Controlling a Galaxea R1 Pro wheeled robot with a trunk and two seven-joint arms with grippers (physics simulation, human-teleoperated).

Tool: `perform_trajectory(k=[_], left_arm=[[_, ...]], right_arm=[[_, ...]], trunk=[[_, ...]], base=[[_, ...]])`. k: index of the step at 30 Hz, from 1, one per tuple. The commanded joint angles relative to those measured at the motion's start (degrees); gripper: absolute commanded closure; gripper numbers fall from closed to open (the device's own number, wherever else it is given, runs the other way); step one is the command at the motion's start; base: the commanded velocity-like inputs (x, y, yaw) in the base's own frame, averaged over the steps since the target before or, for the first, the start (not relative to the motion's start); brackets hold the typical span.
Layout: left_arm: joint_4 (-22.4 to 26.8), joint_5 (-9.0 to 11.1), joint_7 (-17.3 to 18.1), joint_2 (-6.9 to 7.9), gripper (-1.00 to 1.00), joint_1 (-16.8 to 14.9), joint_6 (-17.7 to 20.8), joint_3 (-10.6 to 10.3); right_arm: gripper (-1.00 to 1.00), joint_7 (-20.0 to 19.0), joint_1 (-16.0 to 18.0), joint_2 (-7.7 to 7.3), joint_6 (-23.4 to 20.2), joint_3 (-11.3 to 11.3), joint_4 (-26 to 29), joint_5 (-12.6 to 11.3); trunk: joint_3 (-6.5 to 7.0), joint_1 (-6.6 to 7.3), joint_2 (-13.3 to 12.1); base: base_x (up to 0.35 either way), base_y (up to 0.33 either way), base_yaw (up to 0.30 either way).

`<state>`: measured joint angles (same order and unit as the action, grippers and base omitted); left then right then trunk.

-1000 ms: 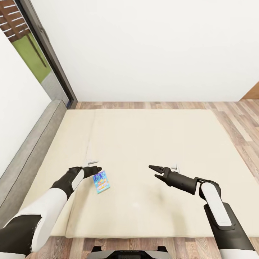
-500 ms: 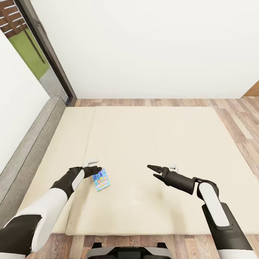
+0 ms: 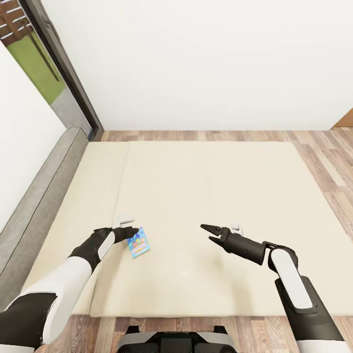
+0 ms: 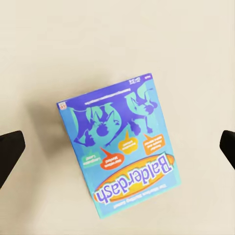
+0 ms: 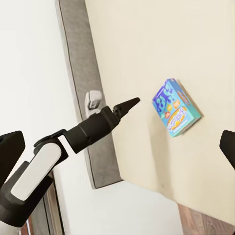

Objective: Put all the toys in the child's room - the three board games (two on the bed and one on the table), the two jigsaw puzzles on the table, and the tennis ball on the table - inside the toy box on the table in the child's room.

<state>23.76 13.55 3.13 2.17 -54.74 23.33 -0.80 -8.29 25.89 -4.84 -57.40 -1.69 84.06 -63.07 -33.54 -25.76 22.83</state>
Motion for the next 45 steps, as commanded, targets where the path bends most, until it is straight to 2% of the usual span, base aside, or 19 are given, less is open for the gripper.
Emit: perform_trajectory(k=[1, 10, 15, 23, 30, 45], left_arm=[[0.04, 0.34, 0.02, 0.03, -1.0, -0.01, 0.3, -0.08], [-0.46, 0.41, -0.14, -0.03, -1.0, 0.07, -0.61, 0.24], [-0.49, 0.46, -0.75, 0.06, -1.0, -0.54, 0.3, 0.69], [-0.39, 0.64, -1.42, 0.49, -1.0, -6.39, 6.41, 1.04], [-0.38, 0.77, -1.53, 0.59, -1.0, -9.31, 7.6, 1.19], [-0.46, 0.64, -1.46, 0.45, -1.0, -9.85, 6.79, 0.99]], right_arm=[[-1.0, -0.59, 0.04, 0.01, -0.26, -0.07, 0.02, 0.58], [-1.0, -0.67, 0.04, 0.01, -0.26, -0.12, 0.07, 0.55], [-1.0, -0.86, 0.04, -0.09, -0.36, -0.14, 0.36, 0.53], [-1.0, -3.17, -0.72, -0.54, -0.8, -0.12, 4.52, 0.49], [-1.0, -4.58, -1.15, -0.74, -0.83, 1.34, 5.01, 0.57], [-1.0, -4.72, -1.19, -0.69, -0.71, 1.8, 5.06, 0.58]], trunk=[[-0.17, -0.03, 0.09], [-1.0, -0.03, 0.09], [-1.46, -0.03, 0.09], [-2.2, -0.03, 0.09], [-2.85, -0.03, 0.09], [-4.23, -0.03, 0.09]], base=[[0.0, 0.0, 0.0], [0.0, 0.0, 0.032], [0.0, 0.0, 0.06], [0.0, 0.0, 0.065], [0.0, 0.0, 0.067], [0.0, 0.0, 0.068]])
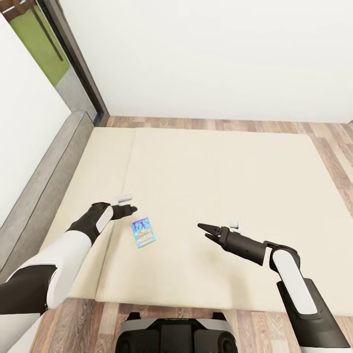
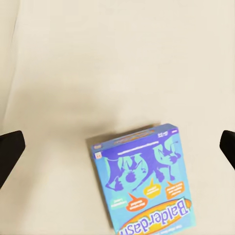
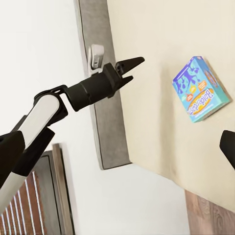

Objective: Put all the toys in the child's room - the three board games (two on the bed and one on the table), the two jigsaw puzzles on the table, and the tennis ball on the table - inside the toy box on the table in the child's room.

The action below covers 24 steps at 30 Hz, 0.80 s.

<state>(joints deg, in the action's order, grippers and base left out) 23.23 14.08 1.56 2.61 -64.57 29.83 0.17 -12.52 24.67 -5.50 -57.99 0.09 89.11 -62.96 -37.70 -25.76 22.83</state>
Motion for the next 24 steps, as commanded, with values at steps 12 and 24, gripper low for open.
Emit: perform_trajectory(k=[12, 24], left_arm=[[0.06, -0.06, 0.11, -0.2, -1.0, -0.02, -0.36, -0.41], [0.06, -0.18, 0.11, -0.35, -1.0, 0.04, -0.46, -0.55]], right_arm=[[-1.0, -6.44, -0.62, 0.11, -0.35, 0.91, 1.49, 0.36], [-1.0, -16.14, -1.45, -0.37, 0.35, 1.58, 2.0, 0.64]], trunk=[[-1.18, -0.03, 0.09], [-2.29, -0.03, 0.09]], base=[[0.0, 0.0, 0.068], [0.0, 0.0, 0.069]])
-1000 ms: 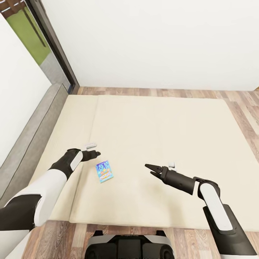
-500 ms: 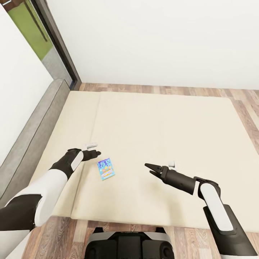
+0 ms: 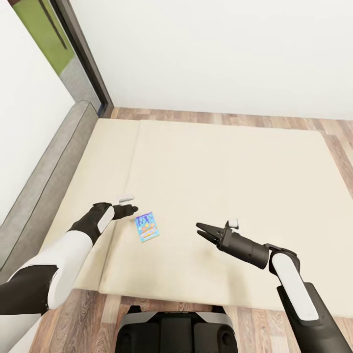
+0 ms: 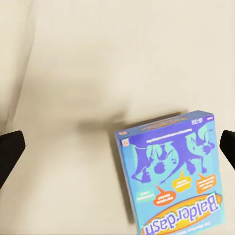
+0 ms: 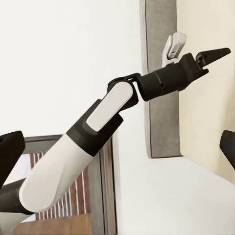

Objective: Put all the toys in the child's room - the three board games (two on the bed and one on the table), the two jigsaw puzzles on the table, and the tennis ball on the table - inside the toy box on the table in the child's room.

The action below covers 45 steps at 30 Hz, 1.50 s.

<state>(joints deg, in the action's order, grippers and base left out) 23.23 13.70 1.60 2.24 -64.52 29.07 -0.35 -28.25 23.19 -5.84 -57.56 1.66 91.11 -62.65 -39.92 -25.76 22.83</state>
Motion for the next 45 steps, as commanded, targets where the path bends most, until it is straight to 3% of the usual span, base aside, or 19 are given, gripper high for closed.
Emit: perform_trajectory(k=[1, 12, 26, 45], left_arm=[[0.06, 0.19, 0.07, 0.03, -1.0, -0.01, 0.29, -0.05], [0.06, 0.18, 0.15, 0.05, -1.0, -0.01, 0.28, -0.14], [0.06, 0.18, 0.16, 0.05, -1.0, 0.01, -0.82, -0.18], [0.06, 0.27, 0.16, 0.05, -1.0, 0.01, -1.27, -0.24]], right_arm=[[-1.0, -0.45, 0.03, -0.03, -0.07, 0.01, -0.01, 0.33], [-1.0, -0.57, 0.01, 0.03, -0.01, -0.01, -0.13, 0.34], [-1.0, -0.5, 0.01, 0.06, 0.07, 0.02, -0.1, 0.34], [-1.0, -0.44, 0.01, 0.09, 0.09, 0.03, -0.12, 0.34]], trunk=[[-0.16, -0.03, 0.09], [-0.8, -0.03, 0.09], [-0.83, -0.03, 0.09], [-0.83, -0.03, 0.09]], base=[[0.0, 0.0, 0.069], [0.0, 0.0, 0.026], [0.0, 0.0, -0.213], [0.0, 0.0, -0.022]])
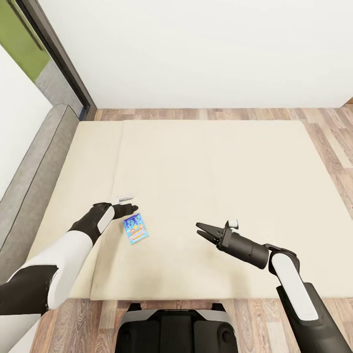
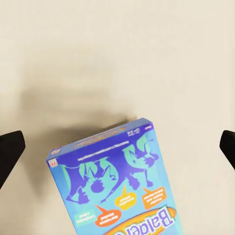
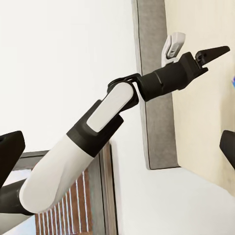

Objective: Put all the toys in the child's room - the three board games (two on the bed and one on the table), the two jigsaw puzzles on the table, and the tennis ball on the table - inside the toy box on the table in the child's room.

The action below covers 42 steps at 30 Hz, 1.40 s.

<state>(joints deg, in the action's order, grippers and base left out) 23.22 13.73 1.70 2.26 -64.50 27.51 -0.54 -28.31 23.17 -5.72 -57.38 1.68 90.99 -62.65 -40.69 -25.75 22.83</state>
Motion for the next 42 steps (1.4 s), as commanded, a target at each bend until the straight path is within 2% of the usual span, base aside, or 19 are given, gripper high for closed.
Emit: perform_trajectory(k=[1, 18, 42], left_arm=[[0.07, 0.25, 0.06, 0.02, -1.0, -0.01, 0.29, -0.06], [0.04, 0.25, 0.06, 0.07, -1.0, -0.01, 0.27, -0.08], [-0.02, 0.37, 0.26, 0.28, -1.0, 0.14, -0.44, -0.08]], right_arm=[[-1.0, -0.38, 0.03, -0.02, -0.07, 0.01, 0.0, 0.34], [-1.0, -0.37, 0.03, 0.0, 1.87, 0.08, -0.02, 0.34], [-1.0, -0.36, 0.03, -0.07, 1.92, 0.08, -0.02, 0.42]], trunk=[[-0.06, -0.03, 0.09], [-0.21, -0.03, 0.09], [-2.12, -0.03, 0.09]], base=[[0.0, 0.0, 0.0], [0.0, 0.0, 0.0], [0.0, 0.0, 0.0]])
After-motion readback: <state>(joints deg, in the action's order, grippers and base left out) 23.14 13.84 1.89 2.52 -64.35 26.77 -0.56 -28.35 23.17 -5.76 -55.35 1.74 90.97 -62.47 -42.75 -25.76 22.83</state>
